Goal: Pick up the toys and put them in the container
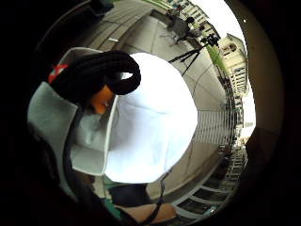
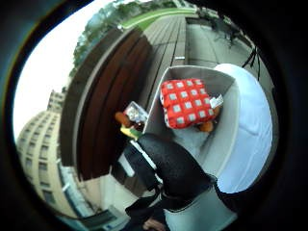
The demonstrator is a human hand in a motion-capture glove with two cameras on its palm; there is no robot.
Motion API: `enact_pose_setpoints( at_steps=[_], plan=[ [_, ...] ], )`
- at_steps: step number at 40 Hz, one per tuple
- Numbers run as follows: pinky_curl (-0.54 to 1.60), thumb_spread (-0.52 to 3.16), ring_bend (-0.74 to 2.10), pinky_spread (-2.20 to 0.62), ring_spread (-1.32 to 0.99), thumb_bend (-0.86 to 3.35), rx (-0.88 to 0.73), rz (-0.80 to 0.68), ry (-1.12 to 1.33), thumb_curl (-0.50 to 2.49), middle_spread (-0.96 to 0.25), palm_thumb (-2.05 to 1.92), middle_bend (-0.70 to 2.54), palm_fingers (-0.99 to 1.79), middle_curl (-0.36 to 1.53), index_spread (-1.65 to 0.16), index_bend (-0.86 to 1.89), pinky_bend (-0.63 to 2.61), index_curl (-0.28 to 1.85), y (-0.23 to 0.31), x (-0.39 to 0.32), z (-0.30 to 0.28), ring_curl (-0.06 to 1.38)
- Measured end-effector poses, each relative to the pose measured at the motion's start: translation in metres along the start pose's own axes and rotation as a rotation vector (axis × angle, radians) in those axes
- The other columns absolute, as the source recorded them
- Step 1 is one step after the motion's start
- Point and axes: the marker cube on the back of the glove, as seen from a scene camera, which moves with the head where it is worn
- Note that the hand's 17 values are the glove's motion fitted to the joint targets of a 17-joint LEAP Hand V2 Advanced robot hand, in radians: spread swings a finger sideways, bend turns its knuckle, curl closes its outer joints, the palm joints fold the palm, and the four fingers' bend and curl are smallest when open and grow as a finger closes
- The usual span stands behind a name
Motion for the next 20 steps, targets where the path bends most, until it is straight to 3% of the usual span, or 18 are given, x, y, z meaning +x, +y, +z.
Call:
enact_pose_setpoints(
  at_steps=[6, 20],
  plan=[
    [0.44, 1.06, 0.64, -0.12, -0.11, -0.08, 0.106, 0.095, 0.109, 0.48, -0.09, -0.08, 0.27, -0.11, 0.43, -0.34, 0.18, 1.29, 0.39, 0.047, 0.021, -0.004, 0.30],
    [0.36, 1.30, 0.49, -0.03, -0.08, -0.02, 0.051, 0.145, 0.092, 0.36, -0.06, -0.03, 0.30, 0.07, 0.43, -0.36, 0.26, 1.11, 0.42, 0.104, 0.150, 0.036, 0.24]
  ],
)
